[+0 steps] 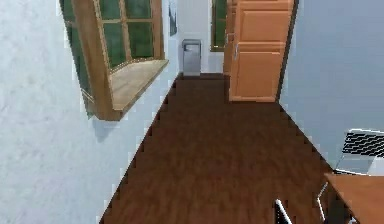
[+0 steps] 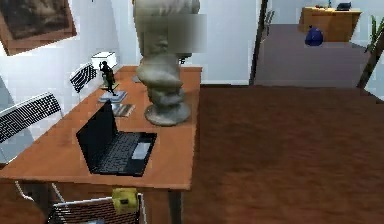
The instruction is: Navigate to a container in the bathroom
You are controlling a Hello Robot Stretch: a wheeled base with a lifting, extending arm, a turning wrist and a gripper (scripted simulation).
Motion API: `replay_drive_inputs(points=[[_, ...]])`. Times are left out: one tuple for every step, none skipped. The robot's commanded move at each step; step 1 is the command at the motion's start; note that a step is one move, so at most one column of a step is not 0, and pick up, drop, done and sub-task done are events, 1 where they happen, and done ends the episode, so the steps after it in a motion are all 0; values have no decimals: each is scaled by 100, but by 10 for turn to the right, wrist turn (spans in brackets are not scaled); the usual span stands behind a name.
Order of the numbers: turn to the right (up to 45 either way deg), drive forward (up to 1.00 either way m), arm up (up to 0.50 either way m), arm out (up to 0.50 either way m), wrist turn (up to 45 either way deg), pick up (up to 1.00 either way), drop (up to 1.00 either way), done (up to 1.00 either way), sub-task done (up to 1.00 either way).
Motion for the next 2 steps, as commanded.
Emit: replay_drive_inputs(points=[[0,55,0,0,0,0,0,0,0],[-450,0,0,0,0,0,0,0,0]])
